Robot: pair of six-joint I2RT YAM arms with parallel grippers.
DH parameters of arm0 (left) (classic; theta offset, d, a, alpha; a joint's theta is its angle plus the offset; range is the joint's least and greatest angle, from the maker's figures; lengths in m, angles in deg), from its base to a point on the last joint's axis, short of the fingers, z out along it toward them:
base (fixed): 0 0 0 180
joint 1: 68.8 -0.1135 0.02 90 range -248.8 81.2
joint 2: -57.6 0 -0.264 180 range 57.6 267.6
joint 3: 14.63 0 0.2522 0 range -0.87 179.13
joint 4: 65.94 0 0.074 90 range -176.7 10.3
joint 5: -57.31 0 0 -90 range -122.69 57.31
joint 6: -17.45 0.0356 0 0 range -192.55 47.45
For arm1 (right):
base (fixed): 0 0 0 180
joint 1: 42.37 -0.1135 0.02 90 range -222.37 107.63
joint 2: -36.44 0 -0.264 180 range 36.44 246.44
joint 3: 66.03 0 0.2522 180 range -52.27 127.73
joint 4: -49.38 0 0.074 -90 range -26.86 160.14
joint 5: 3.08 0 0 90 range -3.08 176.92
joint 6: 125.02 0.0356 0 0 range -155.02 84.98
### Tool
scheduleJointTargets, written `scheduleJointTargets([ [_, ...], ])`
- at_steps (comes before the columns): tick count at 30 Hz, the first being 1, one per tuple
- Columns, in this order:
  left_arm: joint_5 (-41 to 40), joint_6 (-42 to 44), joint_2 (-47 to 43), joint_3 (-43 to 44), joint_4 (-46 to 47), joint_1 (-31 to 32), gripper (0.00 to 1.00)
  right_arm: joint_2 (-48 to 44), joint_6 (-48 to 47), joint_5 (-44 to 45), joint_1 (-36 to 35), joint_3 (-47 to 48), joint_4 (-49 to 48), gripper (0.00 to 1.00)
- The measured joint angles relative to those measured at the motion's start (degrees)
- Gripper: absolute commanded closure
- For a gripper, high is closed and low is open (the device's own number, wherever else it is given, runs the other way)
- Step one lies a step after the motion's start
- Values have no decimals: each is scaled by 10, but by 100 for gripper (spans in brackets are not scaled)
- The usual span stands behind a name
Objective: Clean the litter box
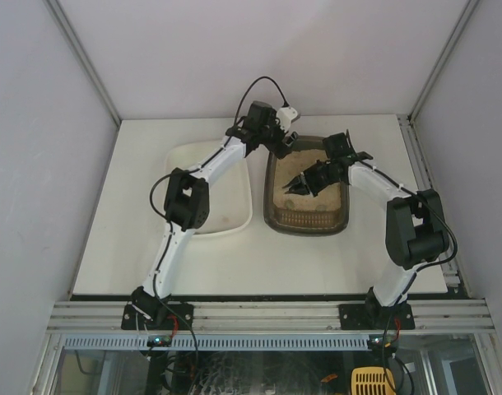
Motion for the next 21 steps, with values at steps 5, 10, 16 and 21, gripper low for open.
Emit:
scheduleJointTargets([
  [5,24,1,-15,-33,-3,1,49,0,-9,0,8,0,10,100],
  [10,-10,0,-25,-41,1,6,70,0,-27,-5,9,-1,22,100],
  [16,-38,-21,-35,-44,-9,13,100,-2,-42,-12,10,-23,21,100],
  [21,-47,-31,-69,-97,-1,19,100,-21,-53,-22,10,-37,19,100],
])
